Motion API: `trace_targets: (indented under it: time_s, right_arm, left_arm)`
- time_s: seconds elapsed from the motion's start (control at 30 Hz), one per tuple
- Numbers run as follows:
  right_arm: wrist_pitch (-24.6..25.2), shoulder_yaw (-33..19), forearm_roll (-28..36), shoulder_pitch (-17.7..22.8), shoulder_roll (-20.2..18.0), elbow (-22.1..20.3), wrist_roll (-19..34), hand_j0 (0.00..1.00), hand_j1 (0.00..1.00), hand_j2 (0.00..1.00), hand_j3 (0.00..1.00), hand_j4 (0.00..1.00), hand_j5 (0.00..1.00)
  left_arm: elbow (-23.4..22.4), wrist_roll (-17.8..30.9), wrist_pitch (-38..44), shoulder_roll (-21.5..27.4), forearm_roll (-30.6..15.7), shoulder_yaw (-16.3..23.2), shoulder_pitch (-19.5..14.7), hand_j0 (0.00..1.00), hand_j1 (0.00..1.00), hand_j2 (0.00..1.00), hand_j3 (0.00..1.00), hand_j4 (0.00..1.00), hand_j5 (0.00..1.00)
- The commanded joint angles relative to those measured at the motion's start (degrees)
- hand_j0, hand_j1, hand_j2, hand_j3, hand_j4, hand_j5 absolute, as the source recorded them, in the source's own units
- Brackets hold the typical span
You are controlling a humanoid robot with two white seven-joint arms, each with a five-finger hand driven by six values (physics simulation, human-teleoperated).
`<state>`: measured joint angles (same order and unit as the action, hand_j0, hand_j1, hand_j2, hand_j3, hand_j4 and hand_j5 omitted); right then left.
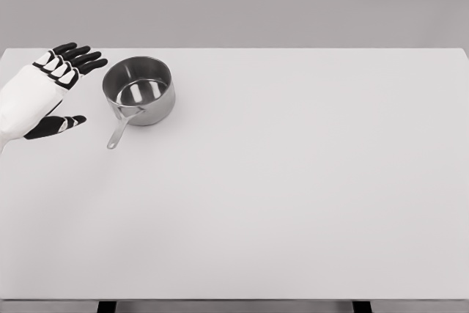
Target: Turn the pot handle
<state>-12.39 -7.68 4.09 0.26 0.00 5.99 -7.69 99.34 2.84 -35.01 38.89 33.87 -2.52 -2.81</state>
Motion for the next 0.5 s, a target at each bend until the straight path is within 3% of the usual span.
trace_targets:
  time_s: [0.0,0.47]
  right_arm:
    - [-0.01,0.3,0.04,0.0,0.0,-0.02,-0.13,1.0,1.0,1.0,1.0,1.0,1.0]
    - [-0.01,0.12,0.04,0.0,0.0,0.16,-0.04,1.0,1.0,1.0,1.0,1.0,1.0]
  left_arm:
    - [-0.02,-0.03,0.01,0.04,-0.38,-0.03,0.0,1.0,1.0,1.0,1.0,1.0,1.0]
    - [0.07,0.06,0.01,-0.48,0.14,0.68,-0.09,1.0,1.0,1.0,1.0,1.0,1.0]
